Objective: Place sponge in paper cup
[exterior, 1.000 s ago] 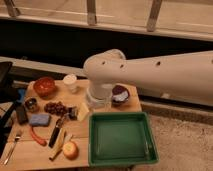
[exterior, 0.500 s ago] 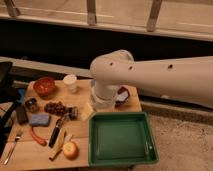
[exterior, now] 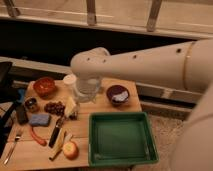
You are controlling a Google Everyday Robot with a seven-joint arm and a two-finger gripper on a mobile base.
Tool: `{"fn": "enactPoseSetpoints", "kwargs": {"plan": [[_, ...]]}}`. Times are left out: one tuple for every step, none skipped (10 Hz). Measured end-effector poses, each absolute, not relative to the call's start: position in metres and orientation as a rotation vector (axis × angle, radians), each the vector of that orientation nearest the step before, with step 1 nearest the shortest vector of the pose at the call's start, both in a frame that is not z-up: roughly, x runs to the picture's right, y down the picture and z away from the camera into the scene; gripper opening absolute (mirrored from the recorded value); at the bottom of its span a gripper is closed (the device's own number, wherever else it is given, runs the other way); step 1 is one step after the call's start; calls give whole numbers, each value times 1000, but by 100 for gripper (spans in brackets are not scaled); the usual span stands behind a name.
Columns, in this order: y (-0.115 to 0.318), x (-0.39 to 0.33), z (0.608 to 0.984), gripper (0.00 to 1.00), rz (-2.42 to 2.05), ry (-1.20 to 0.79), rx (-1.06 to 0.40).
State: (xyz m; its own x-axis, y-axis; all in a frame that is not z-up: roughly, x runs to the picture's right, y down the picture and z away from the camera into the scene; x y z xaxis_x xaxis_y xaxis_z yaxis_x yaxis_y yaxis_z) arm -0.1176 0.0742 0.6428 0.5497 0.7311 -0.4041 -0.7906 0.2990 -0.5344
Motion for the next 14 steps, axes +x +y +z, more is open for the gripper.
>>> {"fn": "enactPoseSetpoints", "kwargs": {"plan": [[71, -140, 657, 80, 1023, 94, -760], [69, -161, 672, 80, 1046, 103, -752], [71, -185, 689, 80, 1089, 124, -740], [74, -208, 704, 80, 1136, 148, -734], [77, -228, 719, 80, 1184, 177, -732], [79, -237, 725, 80, 1206, 190, -730], [81, -244, 730, 80, 1223, 200, -729], [82, -246, 731, 80, 1227, 202, -728], [81, -243, 731, 80, 1229, 204, -726], [83, -241, 732, 80, 1240, 205, -731], [90, -243, 735, 80, 1272, 207, -749], [98, -246, 738, 80, 1298, 206, -773], [103, -250, 739, 80, 1309, 198, -801], [110, -256, 739, 80, 1310, 188, -834]]}}
